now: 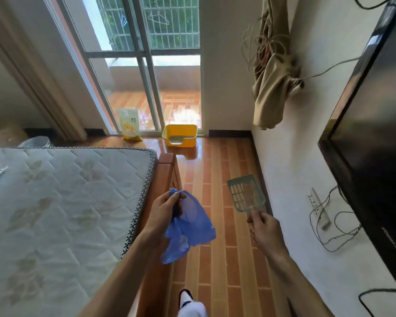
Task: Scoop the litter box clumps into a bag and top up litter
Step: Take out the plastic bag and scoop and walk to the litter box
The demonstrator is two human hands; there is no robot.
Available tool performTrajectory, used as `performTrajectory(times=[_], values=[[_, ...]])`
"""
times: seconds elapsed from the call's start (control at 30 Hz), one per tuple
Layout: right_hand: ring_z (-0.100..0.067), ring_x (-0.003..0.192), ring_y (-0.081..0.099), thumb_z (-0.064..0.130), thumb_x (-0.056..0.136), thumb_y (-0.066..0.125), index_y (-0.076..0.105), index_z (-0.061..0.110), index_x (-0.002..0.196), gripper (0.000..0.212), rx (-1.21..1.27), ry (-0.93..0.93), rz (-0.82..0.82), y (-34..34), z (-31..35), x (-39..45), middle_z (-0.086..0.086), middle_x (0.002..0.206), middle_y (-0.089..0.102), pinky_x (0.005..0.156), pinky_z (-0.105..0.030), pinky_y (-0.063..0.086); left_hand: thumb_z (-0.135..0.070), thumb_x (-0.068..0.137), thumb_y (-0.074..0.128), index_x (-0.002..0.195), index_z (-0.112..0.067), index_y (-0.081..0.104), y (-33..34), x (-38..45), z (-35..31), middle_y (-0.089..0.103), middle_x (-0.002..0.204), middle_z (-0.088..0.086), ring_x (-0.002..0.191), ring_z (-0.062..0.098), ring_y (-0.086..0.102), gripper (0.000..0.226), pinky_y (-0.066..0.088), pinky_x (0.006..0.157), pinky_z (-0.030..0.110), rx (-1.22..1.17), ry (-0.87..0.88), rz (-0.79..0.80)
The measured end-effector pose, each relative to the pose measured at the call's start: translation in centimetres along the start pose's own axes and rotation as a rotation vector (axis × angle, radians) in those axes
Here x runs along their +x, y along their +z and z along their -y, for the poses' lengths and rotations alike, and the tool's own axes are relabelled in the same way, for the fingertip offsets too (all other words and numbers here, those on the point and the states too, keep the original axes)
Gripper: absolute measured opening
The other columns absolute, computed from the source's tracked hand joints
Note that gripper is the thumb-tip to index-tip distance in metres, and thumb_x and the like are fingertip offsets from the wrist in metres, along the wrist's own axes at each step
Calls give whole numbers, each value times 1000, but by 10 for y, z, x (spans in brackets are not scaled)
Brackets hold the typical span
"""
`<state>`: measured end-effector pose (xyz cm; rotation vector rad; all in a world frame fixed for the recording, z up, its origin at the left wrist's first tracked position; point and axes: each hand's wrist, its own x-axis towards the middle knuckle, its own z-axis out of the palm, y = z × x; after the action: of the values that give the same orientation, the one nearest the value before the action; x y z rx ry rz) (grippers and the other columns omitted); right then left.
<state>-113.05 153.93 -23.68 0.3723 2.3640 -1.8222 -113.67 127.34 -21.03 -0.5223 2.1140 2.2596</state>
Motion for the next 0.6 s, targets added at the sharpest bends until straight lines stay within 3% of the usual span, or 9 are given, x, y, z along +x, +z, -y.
performTrajectory(times=[0.13, 0.27, 0.4, 0.6], values=[[-17, 55, 50, 44, 104, 47, 68, 10, 88, 44, 6, -17, 2, 19, 24, 69, -7, 66, 58, 50, -25, 39, -17, 107, 53, 108, 17, 57, 3, 69, -11, 58, 94, 15, 88, 26, 55, 35, 45, 75, 36, -10, 5, -9], [-13, 53, 48, 46, 104, 47, 67, 11, 88, 43, 17, -26, -10, 42, 51, 141, -1, 61, 54, 50, -26, 38, -17, 107, 54, 102, 10, 65, 5, 148, -24, 60, 85, 16, 81, 24, 60, 29, 47, 71, 33, 11, 7, -11], [-13, 51, 44, 47, 103, 48, 66, 10, 85, 45, 28, -29, -14, 67, 78, 210, 4, 56, 50, 49, -26, 36, -16, 107, 53, 109, 6, 69, 5, 224, -41, 63, 81, 17, 74, 26, 62, 28, 50, 65, 31, 32, -14, 9], [-14, 53, 49, 42, 103, 49, 68, 11, 87, 40, 38, -39, -19, 104, 113, 300, -3, 61, 57, 47, -21, 40, -15, 106, 55, 105, 7, 71, 6, 333, -62, 67, 75, 4, 69, 13, 65, 28, 51, 62, 22, 27, -50, 60]])
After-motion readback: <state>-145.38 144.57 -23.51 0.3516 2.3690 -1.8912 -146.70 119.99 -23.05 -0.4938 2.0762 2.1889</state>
